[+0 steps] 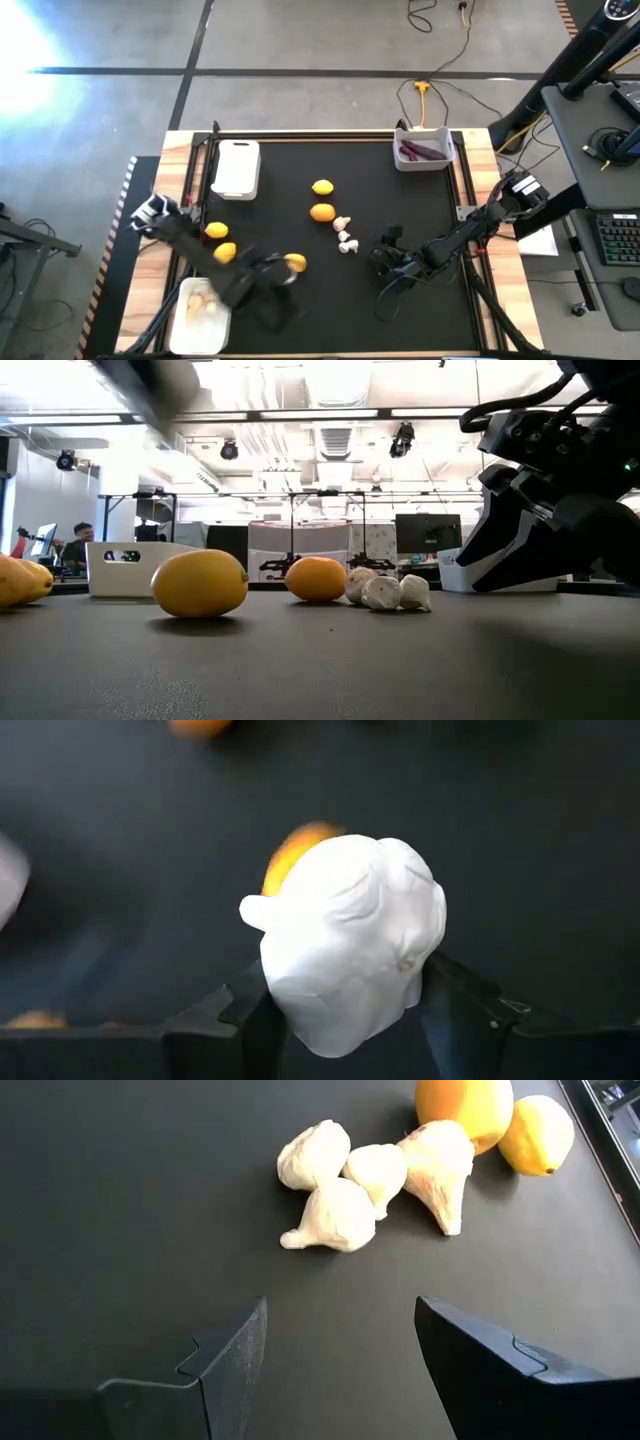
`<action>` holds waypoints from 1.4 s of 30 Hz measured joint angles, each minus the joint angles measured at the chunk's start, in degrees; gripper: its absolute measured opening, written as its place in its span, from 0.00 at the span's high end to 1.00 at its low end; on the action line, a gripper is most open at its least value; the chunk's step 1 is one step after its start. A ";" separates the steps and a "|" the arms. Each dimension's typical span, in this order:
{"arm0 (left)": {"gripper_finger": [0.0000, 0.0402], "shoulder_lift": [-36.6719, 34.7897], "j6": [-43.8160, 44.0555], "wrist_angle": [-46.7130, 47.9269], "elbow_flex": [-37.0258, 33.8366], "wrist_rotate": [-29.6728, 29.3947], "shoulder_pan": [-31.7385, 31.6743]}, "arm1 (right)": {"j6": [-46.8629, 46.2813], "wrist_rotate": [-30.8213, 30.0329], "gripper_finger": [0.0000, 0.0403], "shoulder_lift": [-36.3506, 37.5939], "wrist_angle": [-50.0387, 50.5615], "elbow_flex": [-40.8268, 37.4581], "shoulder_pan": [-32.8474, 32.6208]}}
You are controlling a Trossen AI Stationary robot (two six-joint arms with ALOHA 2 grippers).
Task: Sort produce into baskets
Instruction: Put the big garlic into the bottom white bin
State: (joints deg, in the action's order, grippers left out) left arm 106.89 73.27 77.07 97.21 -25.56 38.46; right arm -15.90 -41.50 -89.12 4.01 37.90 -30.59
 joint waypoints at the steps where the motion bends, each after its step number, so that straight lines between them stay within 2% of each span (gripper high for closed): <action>1: 0.56 0.00 5.01 4.21 1.95 1.09 2.03 | -0.08 0.00 0.38 0.00 -0.01 -0.03 -0.02; 4: 0.56 0.00 20.90 12.94 5.92 3.75 8.33 | -0.64 -0.01 0.38 0.00 -0.06 -0.07 0.00; 7: 0.56 0.10 31.79 12.46 6.14 7.28 14.48 | -0.64 -0.02 0.38 0.00 -0.11 -0.07 0.00; 13: 0.56 1.46 52.85 12.93 2.18 15.30 24.28 | -0.57 0.00 0.38 0.00 -1.29 -0.09 0.00; 17: 0.56 2.09 62.34 12.48 -1.77 18.31 28.14 | -0.55 0.00 0.38 0.00 -1.85 -0.08 0.00; 22: 0.53 3.43 62.79 12.22 -5.58 21.80 28.36 | -0.50 0.02 0.38 0.00 -1.85 0.30 0.00; 28: 0.45 3.65 62.32 11.94 -8.96 23.56 27.61 | -0.37 0.04 0.38 0.00 -1.80 0.72 0.00; 36: 0.37 3.65 62.75 12.39 -10.27 23.60 25.88 | 0.06 0.04 0.38 0.00 -1.75 0.74 0.00; 39: 0.36 3.56 61.19 12.92 -10.29 22.05 24.11 | 0.06 0.04 0.38 0.00 -1.75 0.74 0.00; 42: 0.36 2.95 56.32 12.94 -9.88 15.78 21.28 | 0.06 0.05 0.38 0.00 -1.75 0.74 0.00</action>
State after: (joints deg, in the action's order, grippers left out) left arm 109.84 129.60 90.01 87.33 -9.78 59.74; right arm -15.84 -41.44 -89.12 2.26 38.63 -30.59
